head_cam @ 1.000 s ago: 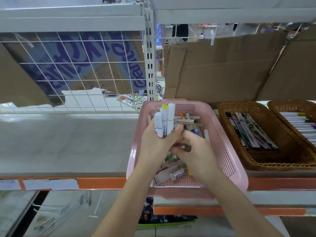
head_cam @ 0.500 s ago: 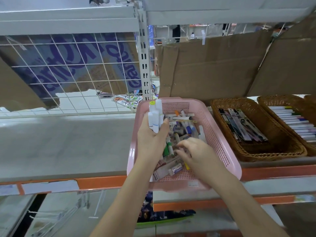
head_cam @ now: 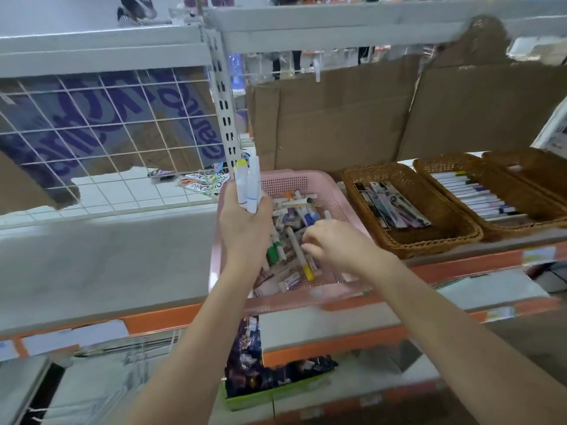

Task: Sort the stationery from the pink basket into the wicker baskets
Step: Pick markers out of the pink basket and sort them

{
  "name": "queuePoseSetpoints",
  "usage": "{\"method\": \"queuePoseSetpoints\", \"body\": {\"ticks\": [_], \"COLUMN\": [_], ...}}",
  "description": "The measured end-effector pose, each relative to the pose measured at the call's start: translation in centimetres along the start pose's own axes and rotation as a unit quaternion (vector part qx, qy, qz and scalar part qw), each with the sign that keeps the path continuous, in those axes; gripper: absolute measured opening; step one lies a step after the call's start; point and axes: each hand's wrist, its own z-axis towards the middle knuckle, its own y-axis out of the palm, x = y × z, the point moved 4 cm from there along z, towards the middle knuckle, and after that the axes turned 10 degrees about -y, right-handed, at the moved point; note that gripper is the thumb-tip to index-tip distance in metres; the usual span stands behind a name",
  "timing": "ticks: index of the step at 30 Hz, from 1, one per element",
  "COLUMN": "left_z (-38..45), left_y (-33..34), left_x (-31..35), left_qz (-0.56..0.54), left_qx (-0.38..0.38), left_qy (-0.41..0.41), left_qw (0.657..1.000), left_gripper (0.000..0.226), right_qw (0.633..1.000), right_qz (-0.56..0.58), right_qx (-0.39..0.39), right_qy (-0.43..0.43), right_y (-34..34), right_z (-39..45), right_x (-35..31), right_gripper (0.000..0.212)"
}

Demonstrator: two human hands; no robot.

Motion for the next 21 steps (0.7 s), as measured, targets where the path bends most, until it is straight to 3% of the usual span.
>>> {"method": "queuePoseSetpoints", "body": {"ticks": [9, 21], "left_z": [-4.8, -13.2], "left_y": [6.1, 21.9], "left_x": [3.8, 5.3], "left_qz": [0.024, 0.018], "left_qx": [0.029, -0.049], "left_qy": [0.057, 0.06], "left_qw": [0.998, 0.997], "left_gripper": [0.029, 0.017], "right_qw": [0.999, 0.997], "right_qz": [-0.047, -0.051], "right_qx": [0.013, 0.016], "right_qy": [-0.002, 0.05], "right_y": [-5.7, -10.0], "right_z": [-6.5, -17.2], "right_x": [8.0, 22.2], "right_gripper": [0.025, 0.025]}}
